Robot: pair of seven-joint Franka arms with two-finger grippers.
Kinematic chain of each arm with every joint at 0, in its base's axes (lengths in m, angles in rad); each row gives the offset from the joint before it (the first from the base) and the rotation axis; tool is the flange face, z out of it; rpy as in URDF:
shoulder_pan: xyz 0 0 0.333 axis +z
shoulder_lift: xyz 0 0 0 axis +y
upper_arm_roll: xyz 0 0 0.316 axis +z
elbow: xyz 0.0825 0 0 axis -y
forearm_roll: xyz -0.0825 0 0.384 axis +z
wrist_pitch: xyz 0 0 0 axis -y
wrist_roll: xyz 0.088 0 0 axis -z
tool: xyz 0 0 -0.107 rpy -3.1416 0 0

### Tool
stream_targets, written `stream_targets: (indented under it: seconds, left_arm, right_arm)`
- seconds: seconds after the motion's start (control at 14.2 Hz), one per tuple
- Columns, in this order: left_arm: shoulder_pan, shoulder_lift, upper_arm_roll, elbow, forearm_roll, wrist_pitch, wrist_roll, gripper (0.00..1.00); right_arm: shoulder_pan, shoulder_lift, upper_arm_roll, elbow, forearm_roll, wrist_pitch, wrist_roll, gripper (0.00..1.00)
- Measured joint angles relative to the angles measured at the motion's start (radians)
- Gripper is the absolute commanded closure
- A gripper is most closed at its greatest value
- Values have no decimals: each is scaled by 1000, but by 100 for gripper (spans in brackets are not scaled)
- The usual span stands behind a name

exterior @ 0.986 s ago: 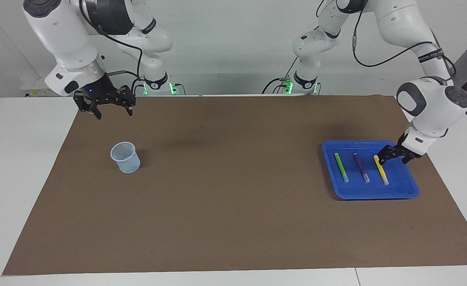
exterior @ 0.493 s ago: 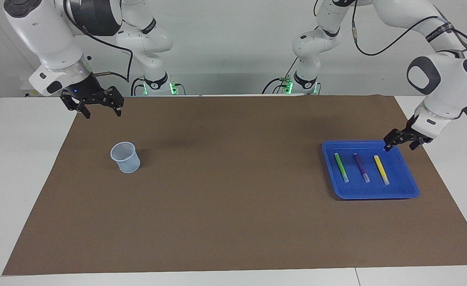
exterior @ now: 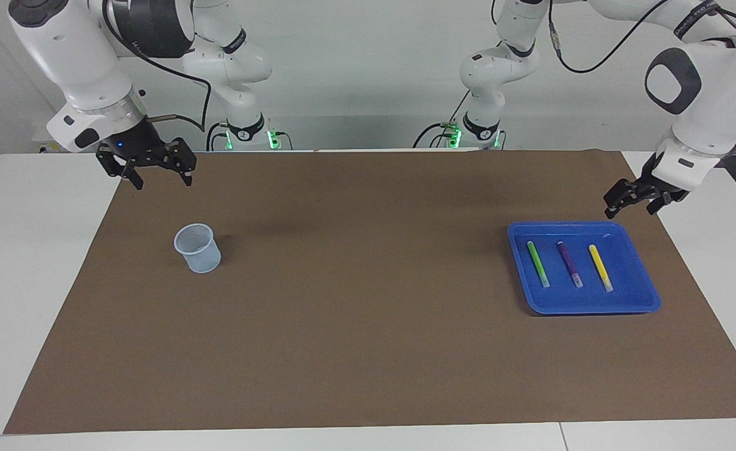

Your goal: Right arm passes pens to left for tray arrangement

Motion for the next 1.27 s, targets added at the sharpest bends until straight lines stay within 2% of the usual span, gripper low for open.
stream_targets:
  seconds: [0.35,0.63,0.84,0.92,1.13,1.27]
  left_arm:
    - [-50,-73,-1,3,0,-79,-86,0]
    - [-135,-80,-1,4,0,-91,-159,0]
    - [-161,-81,6,5,0,-91,-163,0]
    - [-179,-82,23,5,0,-90,-163,0]
    - [-329,-83,183,5,-1,-89,-163,0]
    - [-385,-83,257,5,-1,-89,-163,0]
  right_arm:
    - [0,0,0,-1,0,-1,0,0]
    - [0,0,1,-1,0,-1,0,0]
    - [0,0,3,-1,0,-1,0,0]
    - [0,0,3,-1,0,-1,0,0]
    - [0,0,4,-1,0,-1,0,0]
    - [0,0,4,-1,0,-1,0,0]
